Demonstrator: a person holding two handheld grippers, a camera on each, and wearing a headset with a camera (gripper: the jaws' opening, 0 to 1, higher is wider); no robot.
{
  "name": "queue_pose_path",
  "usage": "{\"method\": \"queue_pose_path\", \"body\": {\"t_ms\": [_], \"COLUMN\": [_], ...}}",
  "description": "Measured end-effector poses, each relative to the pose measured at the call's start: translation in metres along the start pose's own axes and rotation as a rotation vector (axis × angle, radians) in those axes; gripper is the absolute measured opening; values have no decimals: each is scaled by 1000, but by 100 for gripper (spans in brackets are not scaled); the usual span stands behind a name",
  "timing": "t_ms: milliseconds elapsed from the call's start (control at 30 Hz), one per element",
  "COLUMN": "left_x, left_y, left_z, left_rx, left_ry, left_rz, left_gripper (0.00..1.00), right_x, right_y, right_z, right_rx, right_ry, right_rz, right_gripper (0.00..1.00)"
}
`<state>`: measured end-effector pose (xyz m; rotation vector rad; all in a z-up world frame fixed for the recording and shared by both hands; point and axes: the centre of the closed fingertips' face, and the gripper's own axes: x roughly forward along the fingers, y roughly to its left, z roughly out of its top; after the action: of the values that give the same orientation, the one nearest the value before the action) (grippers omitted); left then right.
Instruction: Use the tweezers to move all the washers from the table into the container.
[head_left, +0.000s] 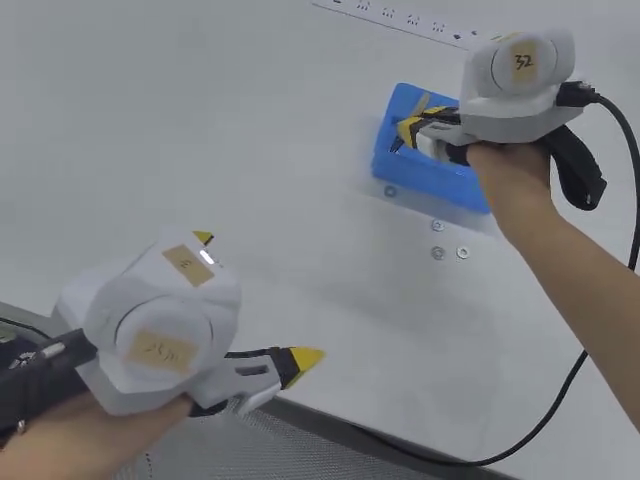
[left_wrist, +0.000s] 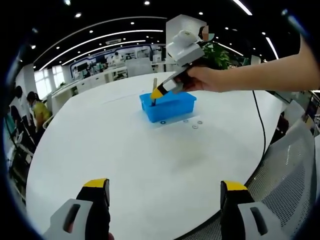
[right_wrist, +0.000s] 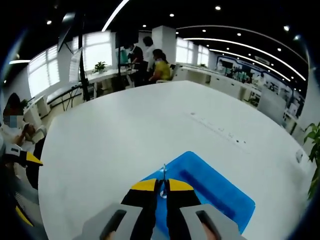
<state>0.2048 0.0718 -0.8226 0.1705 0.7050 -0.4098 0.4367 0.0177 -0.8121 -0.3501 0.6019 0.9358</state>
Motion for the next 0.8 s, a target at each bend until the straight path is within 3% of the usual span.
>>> {"method": "queue_pose_path", "body": {"t_ms": [500, 800], "left_x": [0, 1], "left_y": [1, 0], "left_z": [-3, -6], "left_rx": [1, 13], "left_ry": [16, 31], "left_rz": [2, -3], "left_gripper": [92, 91], "right_x": [-14, -53], "right_y": [0, 15], "right_z": [9, 20], "right_rx": [-19, -62], "right_ry": [-17, -46], "right_rz": [13, 23], "right_gripper": [2, 1]}}
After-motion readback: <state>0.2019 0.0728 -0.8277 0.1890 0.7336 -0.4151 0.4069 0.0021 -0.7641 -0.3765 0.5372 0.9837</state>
